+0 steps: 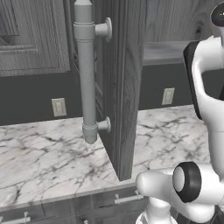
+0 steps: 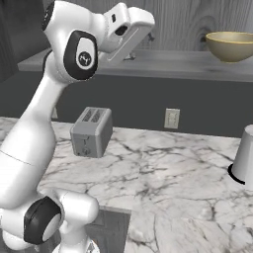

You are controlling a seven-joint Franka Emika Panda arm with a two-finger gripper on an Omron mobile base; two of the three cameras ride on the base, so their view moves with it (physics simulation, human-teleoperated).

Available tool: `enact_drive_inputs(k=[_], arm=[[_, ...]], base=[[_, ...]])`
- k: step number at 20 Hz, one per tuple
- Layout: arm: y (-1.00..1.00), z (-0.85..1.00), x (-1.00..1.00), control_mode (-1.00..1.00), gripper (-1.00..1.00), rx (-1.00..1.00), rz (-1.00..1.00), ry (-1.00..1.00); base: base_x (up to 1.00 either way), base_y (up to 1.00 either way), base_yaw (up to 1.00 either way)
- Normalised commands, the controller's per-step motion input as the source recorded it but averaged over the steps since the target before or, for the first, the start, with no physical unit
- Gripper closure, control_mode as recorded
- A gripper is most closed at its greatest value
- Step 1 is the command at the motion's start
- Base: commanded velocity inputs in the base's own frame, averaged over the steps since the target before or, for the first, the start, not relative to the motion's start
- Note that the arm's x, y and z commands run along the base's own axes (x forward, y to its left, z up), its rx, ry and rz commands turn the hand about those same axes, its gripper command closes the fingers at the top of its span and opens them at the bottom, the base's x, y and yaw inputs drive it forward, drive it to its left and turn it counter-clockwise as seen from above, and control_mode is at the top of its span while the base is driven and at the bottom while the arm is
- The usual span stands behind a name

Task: Pick both bowls and place them on the counter. Then place the banana in one bowl and place the eggplant in the other bowl.

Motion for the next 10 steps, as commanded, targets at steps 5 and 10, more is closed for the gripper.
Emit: enact_drive_inputs(k=[5,10], arm=[[-0.34,0.0,0.61,-1.0,-1.0,-0.1,-0.01,0.13],[-0.43,0.0,0.56,-1.0,-1.0,-0.06,0.0,0.13]], base=[[0.0,0.0,0.0],[0.0,0.0,0.0]])
